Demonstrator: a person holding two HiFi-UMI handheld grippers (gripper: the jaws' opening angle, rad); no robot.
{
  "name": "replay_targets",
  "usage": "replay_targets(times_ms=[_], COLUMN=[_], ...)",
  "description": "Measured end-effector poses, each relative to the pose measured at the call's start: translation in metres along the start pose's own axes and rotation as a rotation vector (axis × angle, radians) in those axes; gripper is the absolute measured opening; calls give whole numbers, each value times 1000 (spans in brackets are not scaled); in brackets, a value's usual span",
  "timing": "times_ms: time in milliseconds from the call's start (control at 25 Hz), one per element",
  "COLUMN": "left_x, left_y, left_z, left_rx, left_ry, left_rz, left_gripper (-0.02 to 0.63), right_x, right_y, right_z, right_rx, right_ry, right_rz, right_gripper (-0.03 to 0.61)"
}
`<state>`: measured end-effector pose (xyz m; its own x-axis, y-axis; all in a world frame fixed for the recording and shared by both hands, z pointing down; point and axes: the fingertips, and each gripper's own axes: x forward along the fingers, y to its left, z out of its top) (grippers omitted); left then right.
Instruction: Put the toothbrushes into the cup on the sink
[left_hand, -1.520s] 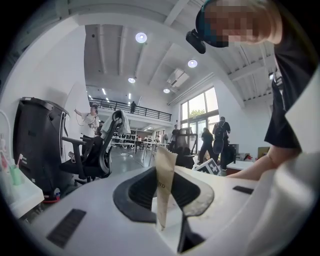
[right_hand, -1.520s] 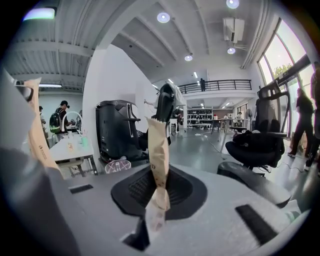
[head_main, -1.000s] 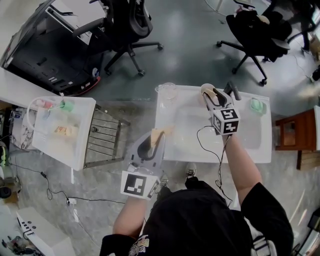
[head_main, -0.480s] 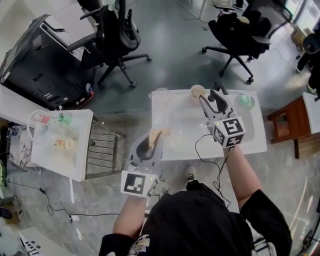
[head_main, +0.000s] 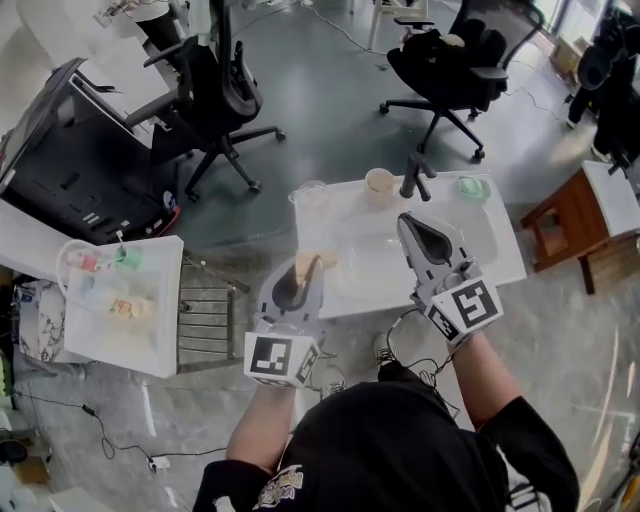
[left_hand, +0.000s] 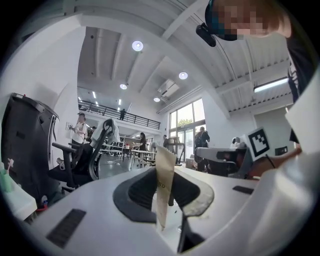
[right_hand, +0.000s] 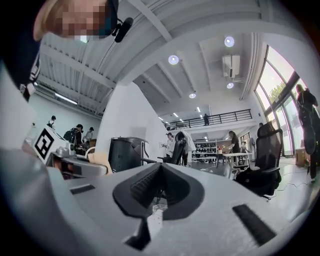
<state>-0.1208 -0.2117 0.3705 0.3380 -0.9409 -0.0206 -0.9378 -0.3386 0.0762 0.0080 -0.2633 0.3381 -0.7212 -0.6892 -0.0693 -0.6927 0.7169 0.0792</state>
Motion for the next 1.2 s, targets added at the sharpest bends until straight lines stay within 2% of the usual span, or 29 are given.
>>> replay_targets(times_ms=[240,600,880,1200], left_x=[-9,-16,-1,41], left_y=[-3,-2,12,40], left_z=[5,11,16,10], left_rx=[15,30,58,93], left_ry=[-30,-41,-55,-76], left_rz=[-31,-46,-11,43], left_gripper=[64,64,64,64], right_x=[-26,-29,-21,-4], right_y=[29,38,33,11], right_z=[14,9,-2,-27], right_rx=[3,18,29,59], right_ry=[6,21,34,69], right_rz=[-6,-14,5,25], right_gripper=[6,6,6,6])
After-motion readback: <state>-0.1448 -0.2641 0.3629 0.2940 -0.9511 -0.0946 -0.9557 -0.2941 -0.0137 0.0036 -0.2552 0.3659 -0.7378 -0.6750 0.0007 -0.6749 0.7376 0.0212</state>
